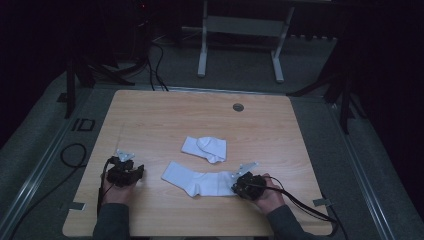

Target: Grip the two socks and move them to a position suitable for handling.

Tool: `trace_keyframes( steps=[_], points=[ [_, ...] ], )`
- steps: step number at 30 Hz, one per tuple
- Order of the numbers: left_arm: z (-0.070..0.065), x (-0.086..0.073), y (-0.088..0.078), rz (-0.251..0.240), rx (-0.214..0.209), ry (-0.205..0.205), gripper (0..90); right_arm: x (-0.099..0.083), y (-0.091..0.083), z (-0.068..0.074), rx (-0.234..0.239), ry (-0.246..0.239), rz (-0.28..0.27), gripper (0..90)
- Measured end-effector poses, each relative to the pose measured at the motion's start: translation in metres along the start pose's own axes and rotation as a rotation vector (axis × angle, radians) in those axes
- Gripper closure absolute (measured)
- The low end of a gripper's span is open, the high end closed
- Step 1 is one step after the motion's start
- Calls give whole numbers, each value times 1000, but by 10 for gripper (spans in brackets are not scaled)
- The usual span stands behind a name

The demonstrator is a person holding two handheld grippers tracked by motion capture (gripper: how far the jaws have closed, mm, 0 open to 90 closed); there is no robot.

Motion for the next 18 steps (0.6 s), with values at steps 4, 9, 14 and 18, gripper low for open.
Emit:
trace_keyframes(
  steps=[4,9,14,18],
  points=[
    [1,0,0,-4,1,-2,568,11,7,7,18,-32,5,832],
    [0,0,0,1,-2,2,568,32,5,3,-17,-55,-41,896],
    [0,0,0,-1,-3,3,567,54,14,-15,-58,-47,-73,897],
    [1,0,1,2,-1,3,567,68,28,-29,-76,-26,-90,897]
  ],
)
Point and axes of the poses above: each handheld gripper's, and its own axes: y roughly forward along the jaws, x roughly out of its top, z roughly to its left, the point moved 3 cm from there along y, roughly forward along the jaws, and after that the axes turned 12 degrees about -z, right-handed, at the moved point
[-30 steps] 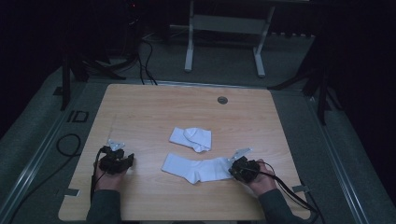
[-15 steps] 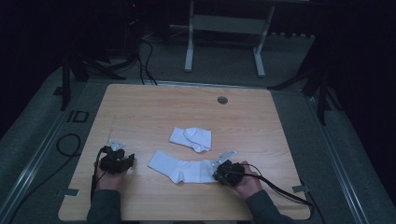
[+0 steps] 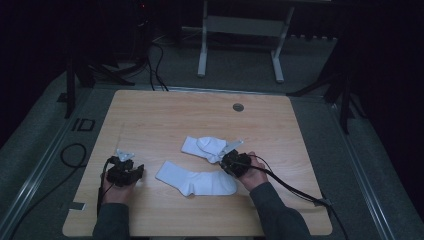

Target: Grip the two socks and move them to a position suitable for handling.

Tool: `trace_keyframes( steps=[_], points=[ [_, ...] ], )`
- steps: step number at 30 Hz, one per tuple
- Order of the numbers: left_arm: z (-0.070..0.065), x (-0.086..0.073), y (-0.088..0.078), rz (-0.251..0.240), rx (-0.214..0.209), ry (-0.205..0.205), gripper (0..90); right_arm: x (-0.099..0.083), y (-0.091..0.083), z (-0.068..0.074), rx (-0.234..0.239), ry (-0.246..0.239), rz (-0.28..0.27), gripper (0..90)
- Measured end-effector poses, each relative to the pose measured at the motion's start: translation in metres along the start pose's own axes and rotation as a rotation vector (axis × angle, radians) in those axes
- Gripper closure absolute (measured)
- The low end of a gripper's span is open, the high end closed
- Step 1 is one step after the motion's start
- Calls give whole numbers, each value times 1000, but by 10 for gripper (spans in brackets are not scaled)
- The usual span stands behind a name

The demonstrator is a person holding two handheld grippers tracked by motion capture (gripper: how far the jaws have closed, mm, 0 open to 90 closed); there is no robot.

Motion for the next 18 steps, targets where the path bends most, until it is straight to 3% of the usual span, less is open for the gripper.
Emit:
trace_keyframes(
  steps=[6,8,14,18],
  points=[
    [-1,0,1,-1,-2,4,568,14,18,-10,-23,-14,-14,894],
    [-1,0,1,3,-2,6,568,22,23,-12,-9,-25,-38,875],
    [-1,0,1,0,-4,4,568,44,44,-16,-9,-75,-18,846],
    [-2,0,1,6,-5,10,567,51,60,-19,-3,-65,6,729]
  ],
)
Point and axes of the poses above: each handheld gripper's, and its own axes: y roughly forward along the jaws, x roughly out of its top, z roughly to its left, the point moved 3 cm from there along y, roughly forward along the jaws, and after that the axes turned 12 degrees about -z, right-handed, at the moved point
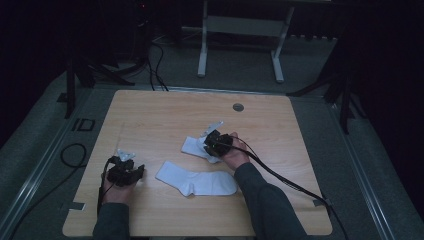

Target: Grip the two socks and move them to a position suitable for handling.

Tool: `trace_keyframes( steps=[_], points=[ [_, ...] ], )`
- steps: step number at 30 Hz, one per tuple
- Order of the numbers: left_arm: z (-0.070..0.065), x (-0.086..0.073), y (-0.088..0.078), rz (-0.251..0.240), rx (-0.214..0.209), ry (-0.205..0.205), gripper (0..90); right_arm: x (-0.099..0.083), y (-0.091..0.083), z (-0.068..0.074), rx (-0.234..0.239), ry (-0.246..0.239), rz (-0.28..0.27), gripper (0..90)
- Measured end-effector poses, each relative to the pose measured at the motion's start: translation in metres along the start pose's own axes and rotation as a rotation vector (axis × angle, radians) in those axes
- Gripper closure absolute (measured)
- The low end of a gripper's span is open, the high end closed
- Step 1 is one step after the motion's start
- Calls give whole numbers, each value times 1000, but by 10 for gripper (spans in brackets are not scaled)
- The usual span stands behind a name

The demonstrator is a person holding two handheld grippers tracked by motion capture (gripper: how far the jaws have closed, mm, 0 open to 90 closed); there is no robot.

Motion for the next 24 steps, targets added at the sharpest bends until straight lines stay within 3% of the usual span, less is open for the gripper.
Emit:
trace_keyframes(
  steps=[6,7,8,11,15,24],
  points=[
    [0,0,0,1,1,0,566,1,14,-2,16,19,16,636],
    [0,0,1,1,3,0,566,-2,19,-4,26,33,44,614],
    [0,0,1,-1,1,1,565,-3,21,-3,30,35,61,619],
    [0,0,0,-2,1,-3,565,-6,23,-2,38,36,79,763],
    [1,0,0,-4,3,-2,565,-4,14,0,45,44,71,862],
    [1,0,-1,-5,4,-3,565,8,-23,-12,-2,36,13,864]
  ],
)
Point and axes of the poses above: each handheld gripper's, and its own axes: y roughly forward along the jaws, x roughly out of its top, z roughly to its left, the point moved 3 cm from there along y, roughly forward along the jaws, and after that the axes turned 12 degrees about -z, right-handed, at the moved point
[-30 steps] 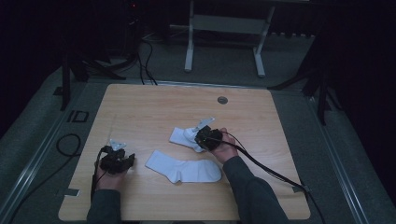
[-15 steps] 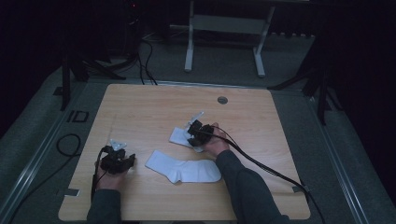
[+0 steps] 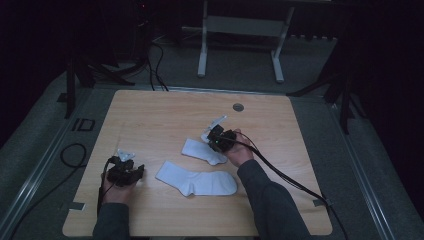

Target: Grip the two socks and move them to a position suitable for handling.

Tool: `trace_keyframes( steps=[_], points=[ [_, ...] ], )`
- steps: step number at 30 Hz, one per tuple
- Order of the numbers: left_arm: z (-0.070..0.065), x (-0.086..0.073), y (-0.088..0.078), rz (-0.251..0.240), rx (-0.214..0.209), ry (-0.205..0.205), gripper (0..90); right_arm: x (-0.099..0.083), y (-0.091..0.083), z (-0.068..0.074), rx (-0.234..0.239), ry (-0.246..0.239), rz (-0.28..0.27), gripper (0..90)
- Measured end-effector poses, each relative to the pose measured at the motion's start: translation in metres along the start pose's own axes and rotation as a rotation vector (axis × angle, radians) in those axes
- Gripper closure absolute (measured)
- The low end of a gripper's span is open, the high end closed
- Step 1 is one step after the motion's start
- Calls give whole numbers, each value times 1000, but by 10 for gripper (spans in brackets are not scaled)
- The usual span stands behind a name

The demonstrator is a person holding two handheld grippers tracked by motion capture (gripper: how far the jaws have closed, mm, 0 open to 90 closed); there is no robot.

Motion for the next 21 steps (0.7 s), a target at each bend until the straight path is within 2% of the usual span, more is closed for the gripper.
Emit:
trace_keyframes(
  steps=[3,9,14,19,21],
  points=[
    [0,0,0,-1,1,-1,565,-1,-7,-4,-4,5,-12,862],
    [-1,0,1,5,1,5,565,-24,-26,-21,-48,48,-3,861],
    [0,-1,1,7,1,0,565,-36,-38,-33,-72,79,-13,861],
    [0,-1,0,6,2,1,564,-46,-46,-41,-93,102,-23,861],
    [0,-1,0,7,2,1,564,-55,-51,-45,-105,114,-15,861]
  ],
)
Point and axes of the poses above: each handheld gripper's, and its own axes: y roughly forward along the jaws, x roughly out of its top, z roughly to its left, the point moved 3 cm from there along y, roughly forward along the jaws, and after that the axes turned 12 degrees about -z, right-handed, at the moved point
